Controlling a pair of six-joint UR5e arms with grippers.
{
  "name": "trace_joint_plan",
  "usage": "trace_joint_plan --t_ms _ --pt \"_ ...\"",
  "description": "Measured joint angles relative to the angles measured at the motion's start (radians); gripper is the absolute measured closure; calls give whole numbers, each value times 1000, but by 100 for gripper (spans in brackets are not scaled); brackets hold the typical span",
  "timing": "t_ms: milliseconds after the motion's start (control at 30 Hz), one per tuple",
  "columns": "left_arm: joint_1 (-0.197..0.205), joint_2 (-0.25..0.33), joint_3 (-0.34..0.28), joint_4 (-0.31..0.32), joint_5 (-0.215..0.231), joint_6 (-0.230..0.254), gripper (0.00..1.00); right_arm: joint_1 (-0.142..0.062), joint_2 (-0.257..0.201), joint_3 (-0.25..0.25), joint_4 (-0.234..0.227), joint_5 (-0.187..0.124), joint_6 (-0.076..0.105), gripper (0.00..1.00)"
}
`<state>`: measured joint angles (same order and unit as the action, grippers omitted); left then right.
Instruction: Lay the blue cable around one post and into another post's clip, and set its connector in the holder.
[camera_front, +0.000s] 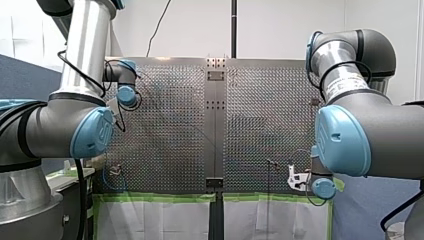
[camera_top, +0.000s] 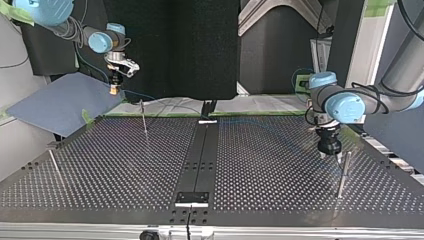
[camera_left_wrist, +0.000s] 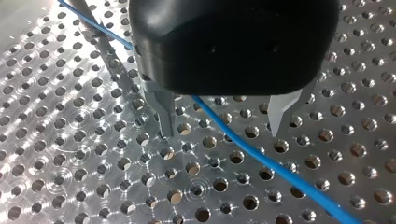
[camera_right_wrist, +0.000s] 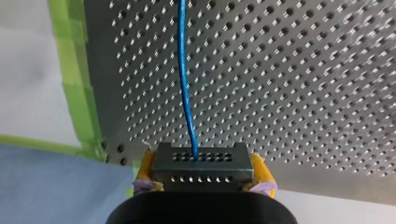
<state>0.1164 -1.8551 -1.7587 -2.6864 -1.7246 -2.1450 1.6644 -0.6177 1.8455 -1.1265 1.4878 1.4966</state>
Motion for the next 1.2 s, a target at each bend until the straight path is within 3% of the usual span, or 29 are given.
trace_joint_plan --t_ms 167,467,833,1200 --pt "6 0 0 9 6 -27 0 1 1 0 -23 -41 31 100" --pt "26 0 0 33 18 -102 0 2 2 0 -30 -119 57 100" --pt "63 -1 -15 71 85 -207 0 5 3 0 -28 -224 62 100" --pt "91 -25 -39 87 91 -297 0 12 3 0 -27 -319 64 100"
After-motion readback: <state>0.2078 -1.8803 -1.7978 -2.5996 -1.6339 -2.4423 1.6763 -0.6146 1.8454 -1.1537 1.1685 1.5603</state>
